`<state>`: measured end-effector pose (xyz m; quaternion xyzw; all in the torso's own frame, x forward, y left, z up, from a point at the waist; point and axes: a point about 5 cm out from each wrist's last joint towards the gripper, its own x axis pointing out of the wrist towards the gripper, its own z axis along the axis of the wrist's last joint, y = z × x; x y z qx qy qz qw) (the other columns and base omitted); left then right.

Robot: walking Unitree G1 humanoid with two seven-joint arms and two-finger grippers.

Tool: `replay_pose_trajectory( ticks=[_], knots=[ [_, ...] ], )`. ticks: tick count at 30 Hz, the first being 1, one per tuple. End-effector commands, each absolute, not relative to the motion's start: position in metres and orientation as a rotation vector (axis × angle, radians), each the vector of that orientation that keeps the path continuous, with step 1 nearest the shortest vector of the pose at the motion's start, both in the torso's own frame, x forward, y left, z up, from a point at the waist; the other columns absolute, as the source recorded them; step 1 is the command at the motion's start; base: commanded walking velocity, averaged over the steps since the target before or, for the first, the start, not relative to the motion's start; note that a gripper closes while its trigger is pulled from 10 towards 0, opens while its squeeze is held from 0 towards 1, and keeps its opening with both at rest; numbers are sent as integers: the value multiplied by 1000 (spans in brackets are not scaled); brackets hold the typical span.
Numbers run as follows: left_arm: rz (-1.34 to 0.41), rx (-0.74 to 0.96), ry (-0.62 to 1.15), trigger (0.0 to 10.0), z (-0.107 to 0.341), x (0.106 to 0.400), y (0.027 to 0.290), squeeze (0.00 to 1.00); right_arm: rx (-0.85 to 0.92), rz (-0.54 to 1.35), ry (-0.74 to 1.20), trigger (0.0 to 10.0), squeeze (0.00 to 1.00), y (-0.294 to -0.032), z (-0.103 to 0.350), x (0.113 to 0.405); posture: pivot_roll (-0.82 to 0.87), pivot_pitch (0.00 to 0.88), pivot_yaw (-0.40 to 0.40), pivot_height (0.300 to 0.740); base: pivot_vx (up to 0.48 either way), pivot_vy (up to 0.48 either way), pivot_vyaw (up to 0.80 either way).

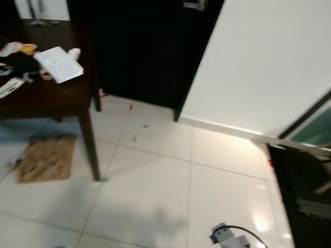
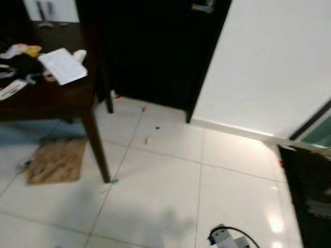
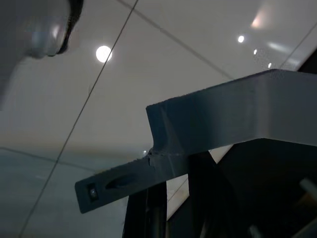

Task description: Picking trash to rubbish bin

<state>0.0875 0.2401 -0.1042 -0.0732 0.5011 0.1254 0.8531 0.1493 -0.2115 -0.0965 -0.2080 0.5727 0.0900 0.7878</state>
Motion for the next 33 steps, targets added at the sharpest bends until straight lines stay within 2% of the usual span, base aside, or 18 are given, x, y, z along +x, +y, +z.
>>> replay_pose_trajectory(
  ticks=[1,8,13,16,21,25,33],
  knots=[
    [242,-138,1085,10000,-107,83,232,0,-470,208,1250,10000,0,-215,-97,145,205,103,-111,740,0,0,-763],
    [257,-90,1090,10000,-107,84,234,0,-503,231,1242,10000,0,-216,-96,149,196,135,-109,740,0,0,-760],
    [254,-69,1110,10000,-109,80,230,0,-481,178,1242,10000,0,-224,-93,151,179,107,-97,740,0,0,-760],
    [233,-43,1137,10000,-111,81,224,0,-438,106,1244,10000,0,-230,-92,152,153,63,-78,740,0,0,-763],
    [196,5,1091,10000,-105,103,229,0,-396,67,1217,10000,0,-231,-88,161,135,86,-61,740,0,0,-763],
    [157,37,1027,10000,-95,132,233,0,-357,19,1216,10000,0,-234,-88,160,100,89,-35,740,0,0,-761],
    [110,88,1041,10000,-94,135,234,0,-308,-45,1264,10000,0,-239,-95,139,58,98,-8,740,0,0,-761]
  ],
)
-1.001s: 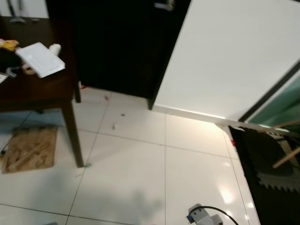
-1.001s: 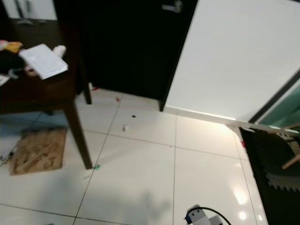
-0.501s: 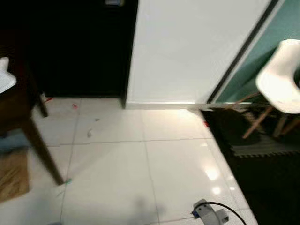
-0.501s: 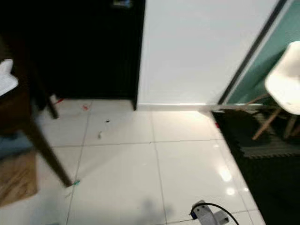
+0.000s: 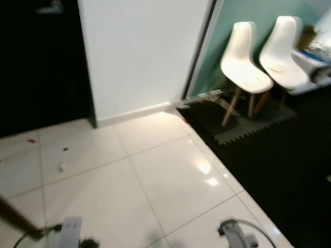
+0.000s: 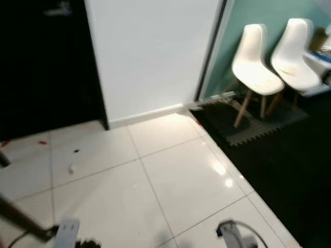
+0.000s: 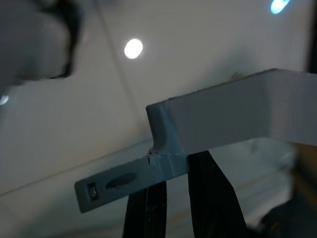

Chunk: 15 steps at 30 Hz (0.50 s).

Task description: Picking trash to rubbish bin

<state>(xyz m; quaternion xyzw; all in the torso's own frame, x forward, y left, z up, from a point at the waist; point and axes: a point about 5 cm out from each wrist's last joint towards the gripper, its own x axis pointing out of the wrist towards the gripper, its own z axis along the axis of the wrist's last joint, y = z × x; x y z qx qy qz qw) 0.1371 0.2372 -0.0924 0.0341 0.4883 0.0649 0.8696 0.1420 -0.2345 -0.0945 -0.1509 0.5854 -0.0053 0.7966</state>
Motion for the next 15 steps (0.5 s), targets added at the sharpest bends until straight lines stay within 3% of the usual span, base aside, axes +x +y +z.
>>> replay_pose_trajectory(
  ticks=[1,9,15],
  knots=[
    [99,92,1050,10000,-96,133,231,0,-301,-60,1272,10000,0,-240,-96,134,45,99,-8,740,0,0,-763],
    [91,68,1059,10000,-99,130,219,0,-325,-62,1302,10000,0,-245,-99,121,49,90,-33,740,0,0,-761],
    [55,68,1065,10000,-101,132,209,0,-288,-98,1220,10000,0,-245,-91,144,35,85,-29,740,0,0,-763]
  ],
)
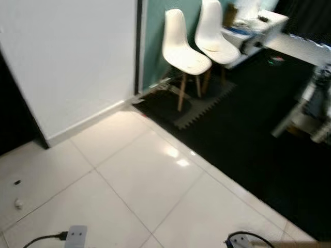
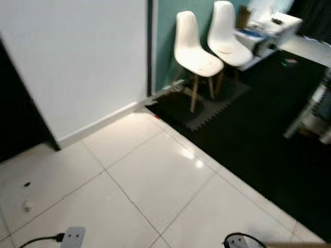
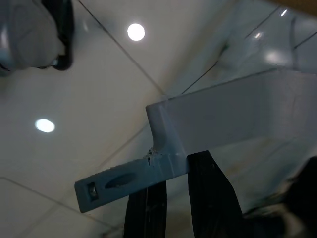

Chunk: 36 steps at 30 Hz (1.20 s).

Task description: Picking trash to rubbish bin

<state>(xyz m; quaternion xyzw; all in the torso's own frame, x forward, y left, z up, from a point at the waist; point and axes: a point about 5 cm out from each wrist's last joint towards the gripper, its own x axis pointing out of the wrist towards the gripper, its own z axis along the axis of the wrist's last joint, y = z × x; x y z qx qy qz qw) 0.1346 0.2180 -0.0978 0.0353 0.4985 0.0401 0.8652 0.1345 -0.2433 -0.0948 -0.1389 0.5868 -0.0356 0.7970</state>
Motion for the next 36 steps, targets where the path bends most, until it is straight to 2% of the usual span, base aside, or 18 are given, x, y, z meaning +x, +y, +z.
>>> replay_pose_trajectory(
  ticks=[1,26,31,36],
  knots=[
    [52,68,1064,10000,-101,132,209,0,-285,-99,1208,10000,0,-244,-90,148,35,85,-29,740,0,0,-763],
    [-7,75,1057,10000,-99,138,208,0,-237,-97,1157,10000,0,-231,-88,161,25,90,-8,740,0,0,-763],
    [12,54,1048,10000,-98,139,210,0,-237,-104,1127,10000,0,-233,-84,168,31,80,-8,740,0,0,-763],
    [12,33,1047,10000,-97,142,209,0,-213,-138,1019,10000,0,-238,-72,192,24,70,-11,740,0,0,-303]
  ],
)
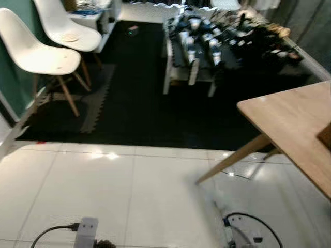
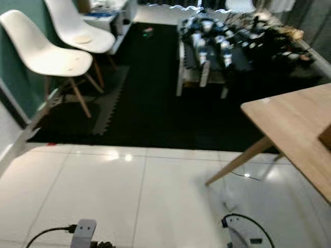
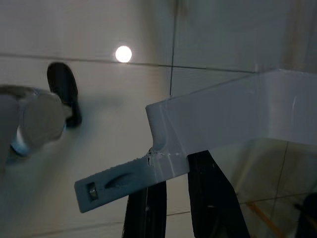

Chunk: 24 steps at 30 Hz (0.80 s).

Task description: Picking trash to rubbish bin

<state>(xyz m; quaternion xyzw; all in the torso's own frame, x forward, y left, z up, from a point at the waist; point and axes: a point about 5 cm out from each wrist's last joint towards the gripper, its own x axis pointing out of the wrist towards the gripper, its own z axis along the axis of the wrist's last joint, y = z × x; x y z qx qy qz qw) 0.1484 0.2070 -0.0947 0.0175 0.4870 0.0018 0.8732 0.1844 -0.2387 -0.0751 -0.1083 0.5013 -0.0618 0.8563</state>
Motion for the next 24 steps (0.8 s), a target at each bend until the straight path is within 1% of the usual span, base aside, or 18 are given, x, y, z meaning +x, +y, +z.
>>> replay_pose_trajectory(
  ticks=[1,3,6,15,17,18,21,24],
  knots=[
    [13,33,1047,10000,-97,142,209,0,-211,-139,1000,10000,0,-238,-69,196,24,71,-12,740,0,0,0],
    [13,32,1047,10000,-97,142,209,0,-209,-139,988,10000,0,-239,-67,199,24,71,-12,740,0,0,0],
    [15,11,1051,10000,-97,142,209,0,-194,-133,931,10000,0,-238,-58,215,23,72,-19,740,0,0,0],
    [19,-19,1065,10000,-100,136,206,0,-192,-93,868,10000,0,-230,-50,231,23,84,-19,740,0,0,0],
    [34,-35,1059,10000,-100,136,206,0,-116,-82,785,10000,0,-225,-40,245,26,85,-19,740,0,0,0],
    [34,-35,1059,10000,-100,136,206,0,-116,-82,785,10000,0,-225,-40,245,26,85,-19,740,0,0,0],
    [69,-59,1034,10000,-98,139,209,0,104,-55,562,10000,0,-220,-9,280,31,85,-23,740,0,0,0],
    [89,-70,1022,10000,-96,142,212,0,216,54,361,10000,0,-216,28,312,26,84,-22,740,0,0,0]
  ],
)
